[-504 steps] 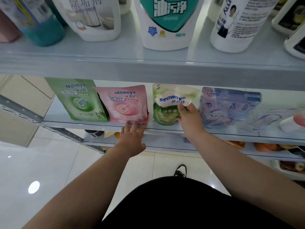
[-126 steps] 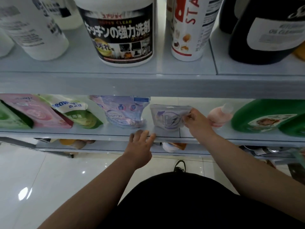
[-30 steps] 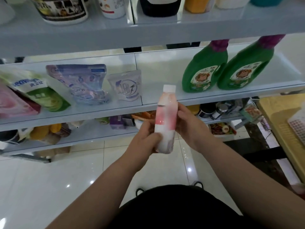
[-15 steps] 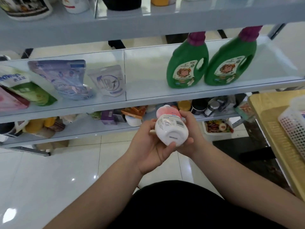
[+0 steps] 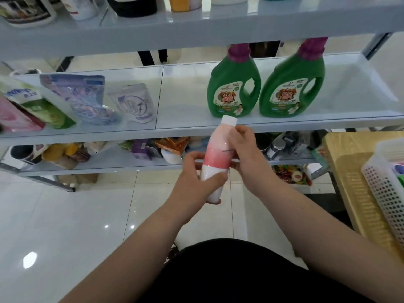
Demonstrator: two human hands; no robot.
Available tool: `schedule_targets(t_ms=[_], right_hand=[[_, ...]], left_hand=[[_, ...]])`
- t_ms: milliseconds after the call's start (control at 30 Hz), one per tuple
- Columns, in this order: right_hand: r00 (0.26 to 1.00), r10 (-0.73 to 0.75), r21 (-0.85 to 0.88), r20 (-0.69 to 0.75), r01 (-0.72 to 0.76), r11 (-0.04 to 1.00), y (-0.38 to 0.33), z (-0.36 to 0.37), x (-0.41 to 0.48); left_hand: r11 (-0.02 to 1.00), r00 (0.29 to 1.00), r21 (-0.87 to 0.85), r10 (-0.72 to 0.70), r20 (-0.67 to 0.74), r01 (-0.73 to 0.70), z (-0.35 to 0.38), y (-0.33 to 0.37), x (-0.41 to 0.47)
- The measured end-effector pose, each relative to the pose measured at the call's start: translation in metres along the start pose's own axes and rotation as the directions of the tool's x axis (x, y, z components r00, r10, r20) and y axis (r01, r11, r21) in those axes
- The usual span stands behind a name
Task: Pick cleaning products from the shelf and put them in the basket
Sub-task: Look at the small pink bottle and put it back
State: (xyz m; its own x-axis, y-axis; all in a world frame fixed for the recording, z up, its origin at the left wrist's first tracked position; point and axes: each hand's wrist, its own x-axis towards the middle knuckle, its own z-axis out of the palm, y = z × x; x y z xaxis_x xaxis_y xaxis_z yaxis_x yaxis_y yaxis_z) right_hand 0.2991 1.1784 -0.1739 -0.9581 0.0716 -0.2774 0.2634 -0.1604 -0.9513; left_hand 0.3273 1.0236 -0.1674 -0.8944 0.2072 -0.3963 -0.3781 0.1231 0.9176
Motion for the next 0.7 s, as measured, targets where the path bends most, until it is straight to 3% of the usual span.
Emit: schedule_targets(t_ms=[100, 200, 333, 467, 567, 700], right_hand=[[0.996, 0.053, 0.138, 0.068, -0.062, 0.988, 0.000, -0.017, 0.001], [0.989, 0.064, 0.160, 0.137, -0.086, 0.983, 0.006, -0.026, -0.005], [0.991, 0.042, 0.067, 0.128, -0.051, 0.996, 0.013, -0.033, -0.016], [0.993, 0.038, -0.058, 0.112, -0.032, 0.998, 0.018, -0.033, -0.020], [0.995, 0.040, -0.129, 0.094, -0.027, 0.991, 0.018, -0.029, -0.018], [0.992, 0.018, -0.112, 0.122, -0.005, 0.994, 0.016, -0.017, -0.016]], left_hand=[[0.928, 0.983, -0.325, -0.162, 0.088, 0.182, 0.005, -0.003, -0.006], [0.806, 0.953, -0.509, -0.271, 0.139, 0.303, 0.014, -0.006, -0.015], [0.704, 0.924, -0.605, -0.343, 0.168, 0.372, 0.025, -0.013, -0.022], [0.611, 0.895, -0.655, -0.322, 0.308, 0.445, 0.029, -0.016, -0.028], [0.651, 0.893, -0.612, -0.317, 0.318, 0.449, 0.022, -0.019, -0.026], [0.871, 0.951, -0.409, -0.180, 0.252, 0.273, 0.003, -0.025, -0.019]])
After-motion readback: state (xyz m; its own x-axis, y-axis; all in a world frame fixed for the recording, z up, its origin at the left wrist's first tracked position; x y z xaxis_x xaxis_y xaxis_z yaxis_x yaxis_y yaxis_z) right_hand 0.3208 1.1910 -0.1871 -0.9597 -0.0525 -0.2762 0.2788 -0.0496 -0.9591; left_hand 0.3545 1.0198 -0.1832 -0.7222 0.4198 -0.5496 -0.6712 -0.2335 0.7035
